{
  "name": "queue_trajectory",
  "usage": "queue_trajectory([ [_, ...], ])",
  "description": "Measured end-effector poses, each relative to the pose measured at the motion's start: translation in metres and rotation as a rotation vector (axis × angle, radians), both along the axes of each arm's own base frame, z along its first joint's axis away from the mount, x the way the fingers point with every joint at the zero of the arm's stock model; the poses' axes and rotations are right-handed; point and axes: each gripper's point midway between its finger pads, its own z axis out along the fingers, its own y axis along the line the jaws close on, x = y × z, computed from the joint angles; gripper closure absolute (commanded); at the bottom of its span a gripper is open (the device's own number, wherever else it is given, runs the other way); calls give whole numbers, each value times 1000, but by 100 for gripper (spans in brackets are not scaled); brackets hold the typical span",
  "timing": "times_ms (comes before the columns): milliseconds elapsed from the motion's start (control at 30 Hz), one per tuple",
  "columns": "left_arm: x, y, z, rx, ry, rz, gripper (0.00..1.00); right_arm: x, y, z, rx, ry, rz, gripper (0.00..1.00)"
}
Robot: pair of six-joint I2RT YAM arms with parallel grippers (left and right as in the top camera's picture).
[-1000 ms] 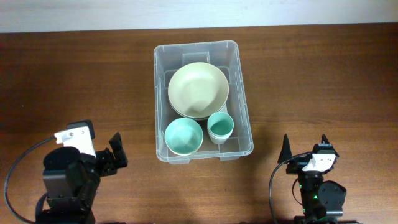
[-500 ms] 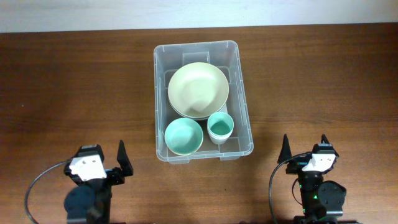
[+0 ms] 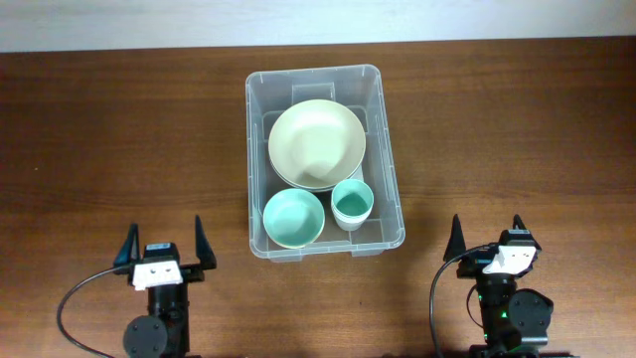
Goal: Pack container
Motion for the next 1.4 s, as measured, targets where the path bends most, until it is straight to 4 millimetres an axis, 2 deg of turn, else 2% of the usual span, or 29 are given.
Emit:
queue_trajectory([
  [167, 0, 2, -28, 46, 116, 13, 1, 0, 0, 0, 0, 0, 0, 1],
  [233, 0, 3, -34, 52, 136, 19, 0, 0, 0, 0, 0, 0, 0, 1],
  [1400, 0, 4, -34, 73, 138, 22, 0, 0, 0, 0, 0, 0, 0, 1],
])
